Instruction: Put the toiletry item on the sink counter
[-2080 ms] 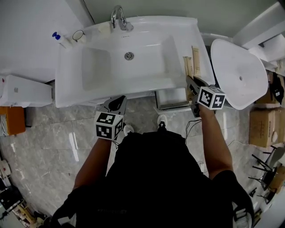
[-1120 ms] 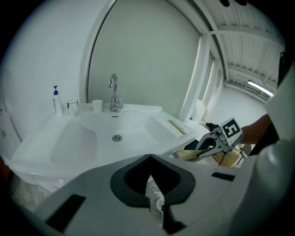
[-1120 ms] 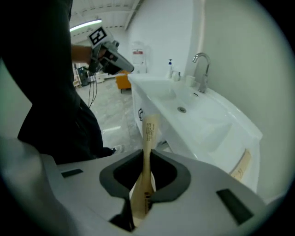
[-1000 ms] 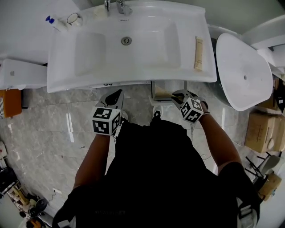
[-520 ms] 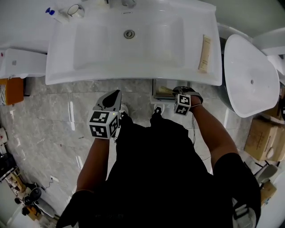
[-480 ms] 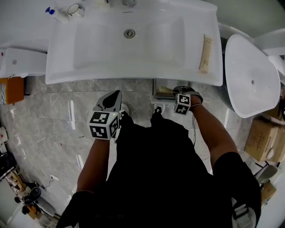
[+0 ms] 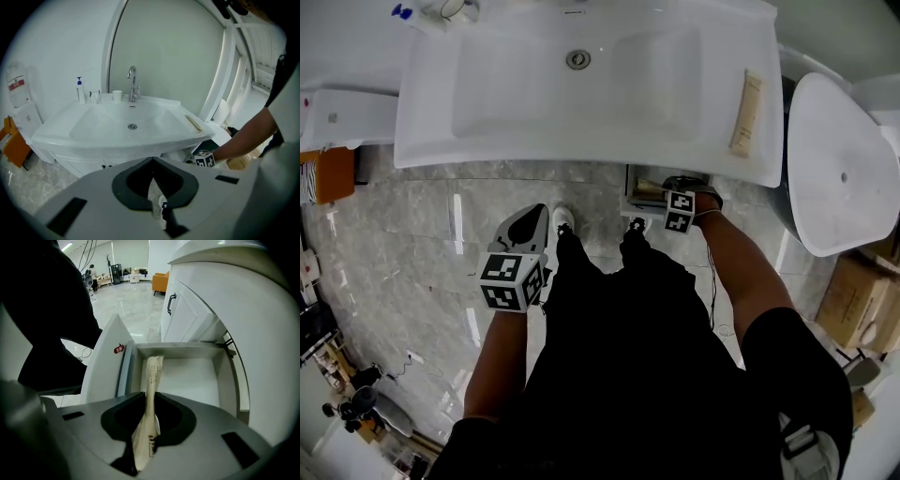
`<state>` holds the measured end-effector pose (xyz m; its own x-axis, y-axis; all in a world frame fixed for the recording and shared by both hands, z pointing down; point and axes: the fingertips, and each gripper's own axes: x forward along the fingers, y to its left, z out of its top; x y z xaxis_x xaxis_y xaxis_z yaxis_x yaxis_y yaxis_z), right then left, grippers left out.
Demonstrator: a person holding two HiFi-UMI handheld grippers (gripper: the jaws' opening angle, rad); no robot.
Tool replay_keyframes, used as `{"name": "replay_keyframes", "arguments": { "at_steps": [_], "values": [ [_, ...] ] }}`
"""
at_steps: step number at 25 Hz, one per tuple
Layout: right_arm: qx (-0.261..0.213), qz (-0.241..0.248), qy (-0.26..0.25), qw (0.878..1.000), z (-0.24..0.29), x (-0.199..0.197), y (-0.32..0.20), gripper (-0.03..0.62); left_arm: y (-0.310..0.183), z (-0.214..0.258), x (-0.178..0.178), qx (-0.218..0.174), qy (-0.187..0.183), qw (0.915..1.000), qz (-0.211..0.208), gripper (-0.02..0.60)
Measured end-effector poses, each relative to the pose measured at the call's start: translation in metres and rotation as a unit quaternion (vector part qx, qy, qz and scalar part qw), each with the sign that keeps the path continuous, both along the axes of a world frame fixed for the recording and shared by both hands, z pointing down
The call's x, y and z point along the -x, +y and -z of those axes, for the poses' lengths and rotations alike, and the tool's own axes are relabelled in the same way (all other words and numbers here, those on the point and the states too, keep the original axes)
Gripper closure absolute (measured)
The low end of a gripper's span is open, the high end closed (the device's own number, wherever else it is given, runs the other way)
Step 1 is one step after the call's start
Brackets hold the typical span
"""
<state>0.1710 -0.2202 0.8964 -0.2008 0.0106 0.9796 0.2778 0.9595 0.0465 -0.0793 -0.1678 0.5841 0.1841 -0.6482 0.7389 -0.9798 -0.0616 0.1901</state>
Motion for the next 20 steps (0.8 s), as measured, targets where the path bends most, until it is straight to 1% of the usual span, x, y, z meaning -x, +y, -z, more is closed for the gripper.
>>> {"name": "replay_keyframes", "arguments": {
  "at_steps": [2, 6, 11, 17, 20],
  "values": [
    [0.002, -0.006, -0.001, 1.000, -0.001, 0.001, 0.001, 0.538, 0.001, 0.003, 0.003, -0.002, -0.001, 1.0000, 0.002, 0.584],
    [-0.003, -0.022, -0.006, 1.000, 0.001, 0.006, -0.001, 0.482, -0.001, 0.009, 0.012, -0.009, -0.003, 0.9999, 0.002, 0.584],
    [-0.008, -0.048, -0.004, 0.999, 0.008, 0.003, -0.004, 0.480, -0.006, 0.013, 0.016, -0.019, -0.005, 0.9998, -0.009, 0.584],
    [-0.015, -0.074, -0.003, 0.997, 0.022, 0.000, 0.002, 0.480, -0.014, 0.020, 0.017, -0.030, 0.002, 0.9990, -0.033, 0.584],
    [-0.020, -0.095, -0.006, 0.995, 0.032, 0.003, 0.003, 0.480, -0.019, 0.027, 0.021, -0.039, 0.002, 0.9982, -0.045, 0.584]
  ]
}}
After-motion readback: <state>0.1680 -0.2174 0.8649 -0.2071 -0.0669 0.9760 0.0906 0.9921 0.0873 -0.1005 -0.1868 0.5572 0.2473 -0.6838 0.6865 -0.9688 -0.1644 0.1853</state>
